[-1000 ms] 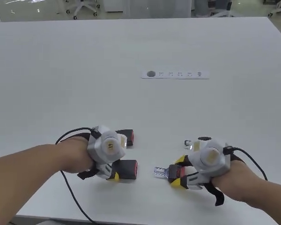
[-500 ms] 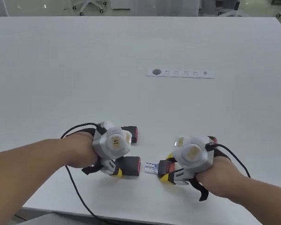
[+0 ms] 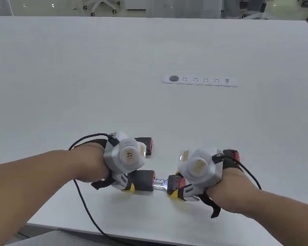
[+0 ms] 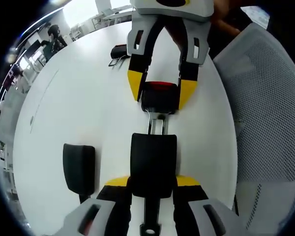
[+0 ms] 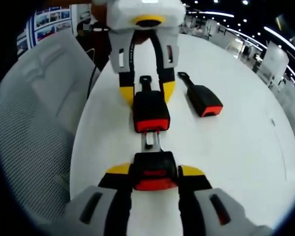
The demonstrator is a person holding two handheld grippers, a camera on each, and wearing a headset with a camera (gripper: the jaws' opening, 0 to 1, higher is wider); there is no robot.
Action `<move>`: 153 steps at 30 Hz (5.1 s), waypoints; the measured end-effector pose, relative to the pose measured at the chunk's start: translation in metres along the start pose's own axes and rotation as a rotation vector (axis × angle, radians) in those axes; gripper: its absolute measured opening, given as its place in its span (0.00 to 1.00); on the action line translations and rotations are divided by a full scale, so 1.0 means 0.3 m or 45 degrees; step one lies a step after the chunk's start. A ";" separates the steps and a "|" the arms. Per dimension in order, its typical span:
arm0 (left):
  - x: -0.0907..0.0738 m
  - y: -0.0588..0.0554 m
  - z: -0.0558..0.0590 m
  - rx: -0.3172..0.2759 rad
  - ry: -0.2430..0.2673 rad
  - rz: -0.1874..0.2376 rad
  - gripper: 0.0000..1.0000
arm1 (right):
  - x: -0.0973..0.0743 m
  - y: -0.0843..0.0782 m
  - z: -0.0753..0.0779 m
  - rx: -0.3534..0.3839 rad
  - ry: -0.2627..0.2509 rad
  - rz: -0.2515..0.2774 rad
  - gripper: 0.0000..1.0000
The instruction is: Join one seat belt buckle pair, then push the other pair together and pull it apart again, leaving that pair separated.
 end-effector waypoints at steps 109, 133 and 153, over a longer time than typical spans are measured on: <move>-0.146 0.016 -0.158 -0.153 0.163 0.184 0.44 | -0.160 -0.027 0.140 0.025 -0.039 0.143 0.39; -0.054 -0.049 -0.309 -0.080 0.154 0.042 0.49 | -0.319 -0.368 0.398 0.155 -0.152 -0.046 0.40; -0.024 -0.068 -0.334 -0.092 0.055 0.078 0.33 | -0.270 -0.356 0.385 0.161 -0.022 -0.038 0.35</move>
Point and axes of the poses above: the centre of the closed fingertips' face, and the gripper's own axes: x roughly forward along the fingers, z roughly to its right, y roughly out of its top, the point moved 7 cm from there along -x, roughly backward along the fingers, and after that the axes turned 6 degrees about x, right-handed, at the moved point
